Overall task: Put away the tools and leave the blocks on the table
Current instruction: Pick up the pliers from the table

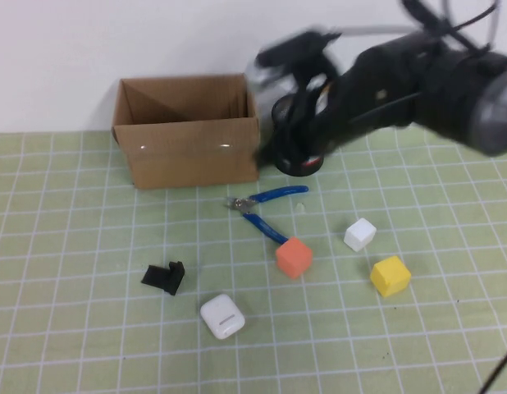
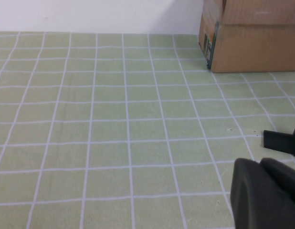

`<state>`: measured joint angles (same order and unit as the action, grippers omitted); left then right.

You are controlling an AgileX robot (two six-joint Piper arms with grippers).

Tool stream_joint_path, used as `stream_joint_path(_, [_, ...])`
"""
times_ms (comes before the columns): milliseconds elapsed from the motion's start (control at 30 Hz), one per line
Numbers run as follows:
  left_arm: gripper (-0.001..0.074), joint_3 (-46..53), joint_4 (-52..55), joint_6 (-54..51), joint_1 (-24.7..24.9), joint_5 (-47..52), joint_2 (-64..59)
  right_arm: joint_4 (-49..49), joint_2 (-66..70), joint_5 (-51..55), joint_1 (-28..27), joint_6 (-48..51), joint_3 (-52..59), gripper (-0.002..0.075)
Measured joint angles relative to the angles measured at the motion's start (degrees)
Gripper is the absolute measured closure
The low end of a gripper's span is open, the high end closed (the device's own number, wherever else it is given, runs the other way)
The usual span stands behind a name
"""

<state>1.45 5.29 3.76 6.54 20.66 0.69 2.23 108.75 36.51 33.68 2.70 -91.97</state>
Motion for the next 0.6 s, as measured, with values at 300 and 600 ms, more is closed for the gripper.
stream_joint_path(300, [0.0739,0.0,0.0,0.0,0.0,0.0,0.0,1.1,12.7,13.1,2.6,6.6,-9.1,0.0496])
stream_joint_path(600, [0.0739,0.0,0.0,0.0,0.0,0.0,0.0,1.5,24.7,20.5,2.8,9.0,-20.9,0.0414])
